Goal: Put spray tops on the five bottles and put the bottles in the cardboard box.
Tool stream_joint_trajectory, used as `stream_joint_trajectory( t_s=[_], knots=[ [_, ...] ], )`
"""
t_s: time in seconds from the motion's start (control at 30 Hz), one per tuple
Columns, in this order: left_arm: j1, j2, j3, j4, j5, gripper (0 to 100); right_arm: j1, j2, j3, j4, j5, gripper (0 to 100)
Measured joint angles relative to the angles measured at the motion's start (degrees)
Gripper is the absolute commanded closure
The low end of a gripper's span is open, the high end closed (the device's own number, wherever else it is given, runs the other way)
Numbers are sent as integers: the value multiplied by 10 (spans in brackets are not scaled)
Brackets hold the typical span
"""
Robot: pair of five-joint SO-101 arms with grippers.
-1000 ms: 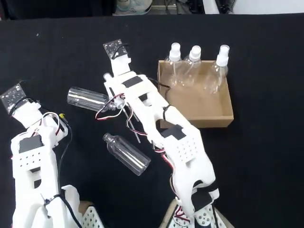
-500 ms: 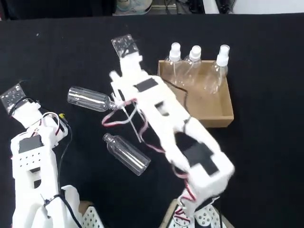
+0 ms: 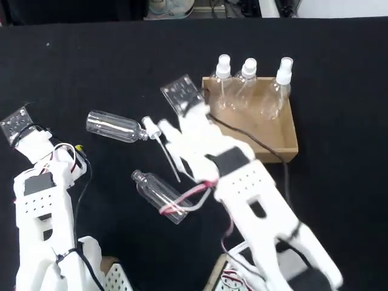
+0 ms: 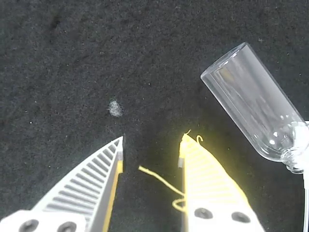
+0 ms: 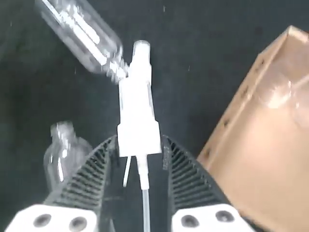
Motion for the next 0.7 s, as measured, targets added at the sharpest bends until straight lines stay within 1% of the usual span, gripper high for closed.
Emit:
stream_joint_trajectory(
  t_s=[0.1, 0.27, 0.4, 0.47, 0.63, 0.7],
  knots=[
    [0, 0, 0, 0, 0, 812, 0, -19, 61, 28, 4, 984],
    [0, 0, 0, 0, 0, 812, 0, -19, 148, 25, 61, 970],
    [0, 0, 0, 0, 0, 812, 0, -21, 171, 11, 76, 835],
    [0, 0, 0, 0, 0, 812, 0, -21, 171, 10, 76, 795],
    [0, 0, 0, 0, 0, 812, 0, -21, 171, 10, 76, 802],
    [0, 0, 0, 0, 0, 812, 0, -21, 159, 30, 76, 801]
  ],
)
